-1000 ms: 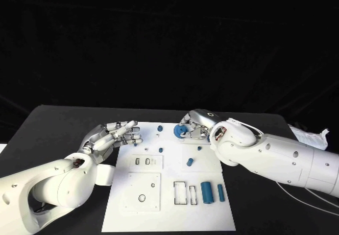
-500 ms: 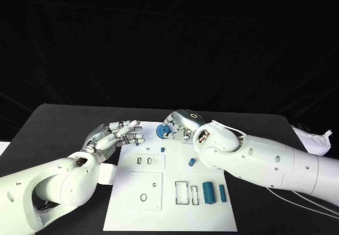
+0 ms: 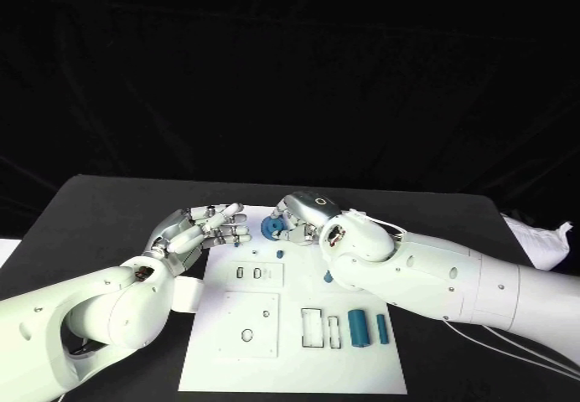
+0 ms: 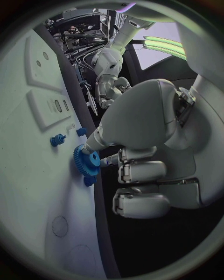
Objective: Assemble the parts on the task board
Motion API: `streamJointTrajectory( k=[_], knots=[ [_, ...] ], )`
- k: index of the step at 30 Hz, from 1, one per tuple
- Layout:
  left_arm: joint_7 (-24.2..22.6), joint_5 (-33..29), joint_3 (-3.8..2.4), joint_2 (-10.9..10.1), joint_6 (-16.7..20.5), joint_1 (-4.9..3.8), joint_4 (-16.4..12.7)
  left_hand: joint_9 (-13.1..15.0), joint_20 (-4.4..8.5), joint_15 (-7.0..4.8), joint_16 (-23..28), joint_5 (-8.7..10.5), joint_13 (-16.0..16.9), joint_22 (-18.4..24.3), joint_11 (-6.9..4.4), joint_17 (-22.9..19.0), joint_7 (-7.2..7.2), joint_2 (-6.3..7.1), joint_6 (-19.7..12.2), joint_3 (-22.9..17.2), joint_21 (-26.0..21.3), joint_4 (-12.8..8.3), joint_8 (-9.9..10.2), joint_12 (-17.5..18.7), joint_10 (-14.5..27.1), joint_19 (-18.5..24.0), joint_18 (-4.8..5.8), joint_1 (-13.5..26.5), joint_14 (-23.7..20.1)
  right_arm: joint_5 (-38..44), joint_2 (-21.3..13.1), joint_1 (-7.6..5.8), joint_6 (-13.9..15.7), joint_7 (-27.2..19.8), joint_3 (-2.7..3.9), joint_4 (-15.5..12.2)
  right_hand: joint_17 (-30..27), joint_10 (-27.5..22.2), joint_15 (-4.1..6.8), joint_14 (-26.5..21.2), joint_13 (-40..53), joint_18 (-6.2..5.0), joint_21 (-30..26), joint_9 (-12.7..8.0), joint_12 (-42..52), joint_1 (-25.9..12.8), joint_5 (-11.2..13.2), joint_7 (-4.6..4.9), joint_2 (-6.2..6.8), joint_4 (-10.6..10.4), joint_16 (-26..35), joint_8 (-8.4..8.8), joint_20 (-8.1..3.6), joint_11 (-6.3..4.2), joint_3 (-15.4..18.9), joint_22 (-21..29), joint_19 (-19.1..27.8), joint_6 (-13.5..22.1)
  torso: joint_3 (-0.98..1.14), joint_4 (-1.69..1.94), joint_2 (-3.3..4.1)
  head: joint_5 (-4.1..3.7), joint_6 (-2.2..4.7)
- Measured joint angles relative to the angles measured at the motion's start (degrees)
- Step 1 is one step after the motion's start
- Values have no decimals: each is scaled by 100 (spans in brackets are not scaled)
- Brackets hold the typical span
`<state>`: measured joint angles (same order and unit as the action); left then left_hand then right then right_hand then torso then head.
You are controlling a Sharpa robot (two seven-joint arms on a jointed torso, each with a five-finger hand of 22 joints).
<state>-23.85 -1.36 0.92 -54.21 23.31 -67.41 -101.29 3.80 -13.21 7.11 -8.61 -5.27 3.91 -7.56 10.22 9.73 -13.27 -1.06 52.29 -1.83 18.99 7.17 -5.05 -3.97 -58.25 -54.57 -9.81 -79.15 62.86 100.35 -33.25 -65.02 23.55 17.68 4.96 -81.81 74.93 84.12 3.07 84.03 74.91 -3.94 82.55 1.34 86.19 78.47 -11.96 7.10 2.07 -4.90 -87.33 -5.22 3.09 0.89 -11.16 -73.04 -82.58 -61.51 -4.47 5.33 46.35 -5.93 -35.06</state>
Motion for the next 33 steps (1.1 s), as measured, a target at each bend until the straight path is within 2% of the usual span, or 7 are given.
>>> streamJointTrajectory(
  k=[7, 10, 12, 14, 20, 23, 33],
  knots=[
    [1, 0, 0, 8, 0, 0, 5, 0, 0, 0, 0, 0, 0, 0, 0, 0, 0, 0, 0, 0, 0, 0, 0, 0, 0, 0, 0, 0, 0, 27, 43, -3, -63, 49, 0, 83, 2, 0, 0, 0, 0, 0, 0, 1, -123, -128, 1, -1, 37, -48, 0, 83, 0, 1, -48, -13, 0, -1, 1, -10, -2, -3, -5],
    [2, 0, 0, 12, 0, 0, 8, 0, 0, 0, 0, 0, 0, 0, 0, 0, 0, 0, 0, 0, 0, 0, 0, 0, 0, 0, 0, 0, 0, 35, 52, -3, -95, 78, 0, 104, 1, -15, -6, 1, 0, 0, 0, 2, -173, -235, 32, -2, 80, -65, 0, 156, 0, 48, -65, -14, 0, -8, 1, -10, -3, -4, -6],
    [3, 0, 0, 13, 0, 0, 9, 0, 0, 0, 0, 0, 0, 0, 0, 0, 0, 0, 0, 0, 0, 0, 0, 0, 0, 0, -1, 0, 0, 39, 56, -4, -106, 96, 0, 116, 1, -4, -81, -2, -1, 0, 0, 15, -234, -308, 32, 16, 119, -72, 0, 161, 24, 106, -72, -14, -19, 2, 1, -10, -3, -5, -6],
    [3, 0, 0, 13, 0, 0, 10, 0, 0, 0, 0, 0, 0, 0, 0, 0, 0, 0, 0, 0, 0, 0, 0, 0, 0, 0, 0, 0, 0, 41, 62, -4, -126, 120, -2, 133, 1, -24, -124, -2, -1, 0, 0, 372, -316, -433, 46, 78, 159, -107, 0, 150, 79, 165, -68, -14, -3, 244, 1, -7, -3, -13, -7],
    [4, 0, 0, 12, 0, 0, 11, 0, 0, 0, 0, 0, 0, 0, 0, -1, 0, 0, 0, 0, 0, 0, 0, 0, 0, 0, 0, 0, 0, 34, 81, 1, -173, 157, -12, 158, 1, -12, -225, -19, -1, -1, 0, 272, -437, -776, 254, 207, 366, -357, 0, 161, 207, 278, 263, -13, 2, 868, 1, -4, -4, -8, -9],
    [4, 0, 0, 11, 0, 0, 11, 0, 0, 0, 0, 0, 0, 0, 0, 4, 0, 0, 0, 0, 0, 0, 0, 0, 0, 0, 0, 0, 0, 19, 86, 1, -206, 160, -14, 164, 0, -22, -247, -1, -1, -1, 0, 268, -437, -961, 202, 215, 325, -503, 0, 160, 207, 288, 404, -13, 2, 876, 1, -4, -4, -8, -9],
    [7, -1, 0, 10, 0, 0, 11, 0, 0, 0, 0, 0, 0, 6, 0, 7, 0, 0, 0, 0, 0, 0, 25, 0, 0, 0, 0, 0, 0, -147, 83, -6, -346, 133, -11, 181, 0, -13, -247, -1, -1, -1, 22, 284, -437, -1283, -357, 138, 160, -944, -8, 127, 207, 297, 594, -54, 2, 610, 1, -5, -4, -8, -27]
  ],
)
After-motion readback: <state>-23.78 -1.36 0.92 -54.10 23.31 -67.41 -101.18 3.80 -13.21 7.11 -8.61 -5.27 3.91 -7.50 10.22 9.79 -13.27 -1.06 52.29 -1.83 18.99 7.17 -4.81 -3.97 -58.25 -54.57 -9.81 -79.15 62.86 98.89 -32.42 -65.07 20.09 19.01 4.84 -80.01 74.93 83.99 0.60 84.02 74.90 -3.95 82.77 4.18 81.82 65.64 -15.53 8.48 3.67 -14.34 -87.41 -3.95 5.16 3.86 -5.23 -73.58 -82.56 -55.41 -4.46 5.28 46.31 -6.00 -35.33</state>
